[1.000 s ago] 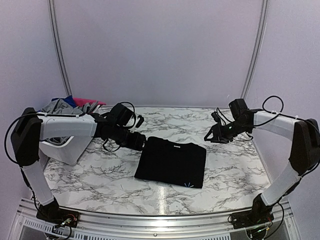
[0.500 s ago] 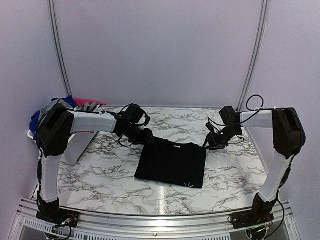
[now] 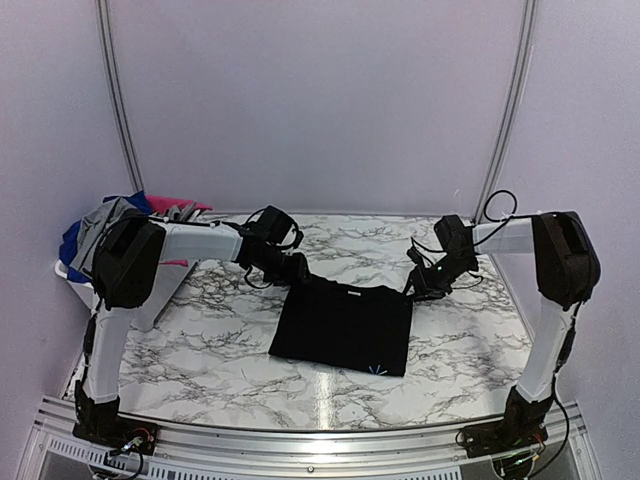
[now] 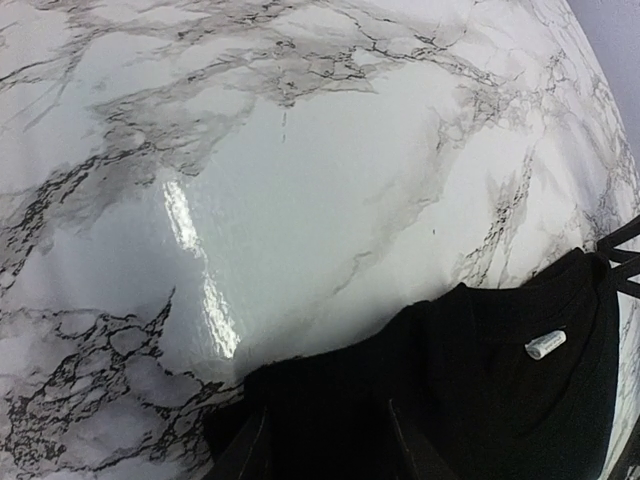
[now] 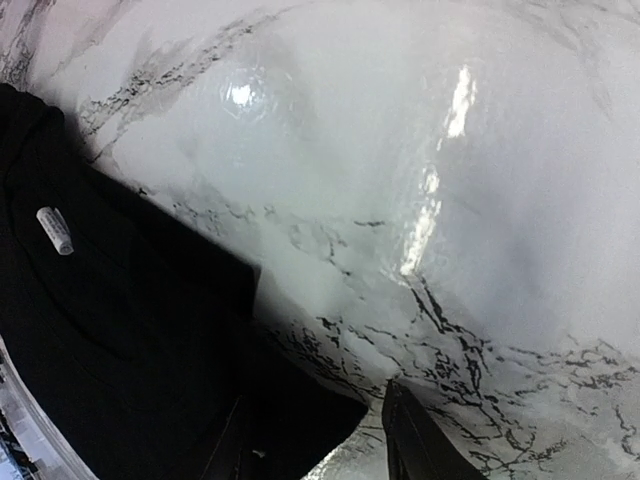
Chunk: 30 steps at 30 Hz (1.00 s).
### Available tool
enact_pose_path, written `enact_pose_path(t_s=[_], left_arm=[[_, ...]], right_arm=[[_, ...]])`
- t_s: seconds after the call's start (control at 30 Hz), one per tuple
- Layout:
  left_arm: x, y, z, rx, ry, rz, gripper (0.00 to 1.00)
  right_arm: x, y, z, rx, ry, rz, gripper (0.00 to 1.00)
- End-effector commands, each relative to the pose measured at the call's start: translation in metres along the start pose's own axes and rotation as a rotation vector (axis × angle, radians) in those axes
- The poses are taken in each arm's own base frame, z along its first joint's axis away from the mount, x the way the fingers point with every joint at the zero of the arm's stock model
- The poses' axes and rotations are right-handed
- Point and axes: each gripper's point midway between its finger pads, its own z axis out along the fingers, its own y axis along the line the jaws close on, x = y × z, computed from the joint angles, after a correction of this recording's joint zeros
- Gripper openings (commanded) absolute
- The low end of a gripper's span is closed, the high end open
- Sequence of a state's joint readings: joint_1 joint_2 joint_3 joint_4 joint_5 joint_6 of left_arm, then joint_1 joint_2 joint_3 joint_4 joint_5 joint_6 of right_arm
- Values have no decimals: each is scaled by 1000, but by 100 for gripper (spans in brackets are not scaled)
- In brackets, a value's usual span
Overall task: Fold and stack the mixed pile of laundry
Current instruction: Adjust the square-folded T-shirt at the center of the board.
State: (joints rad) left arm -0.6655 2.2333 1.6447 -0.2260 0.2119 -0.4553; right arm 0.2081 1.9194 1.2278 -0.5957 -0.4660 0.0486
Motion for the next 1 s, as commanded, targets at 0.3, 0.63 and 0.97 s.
enact_pose_path(t_s=[0.3, 0.63, 0.97], left_arm=[[-18, -4, -15, 23, -39, 14, 12], [-28, 3, -47, 11, -101, 26, 0], [-22, 41, -24, -52, -78, -28, 0]], right_arm=[[-24, 28, -12, -131, -63, -53, 0], [-48, 44, -47, -115, -172, -88, 0], [-63, 22, -11, -66, -154, -68, 0]])
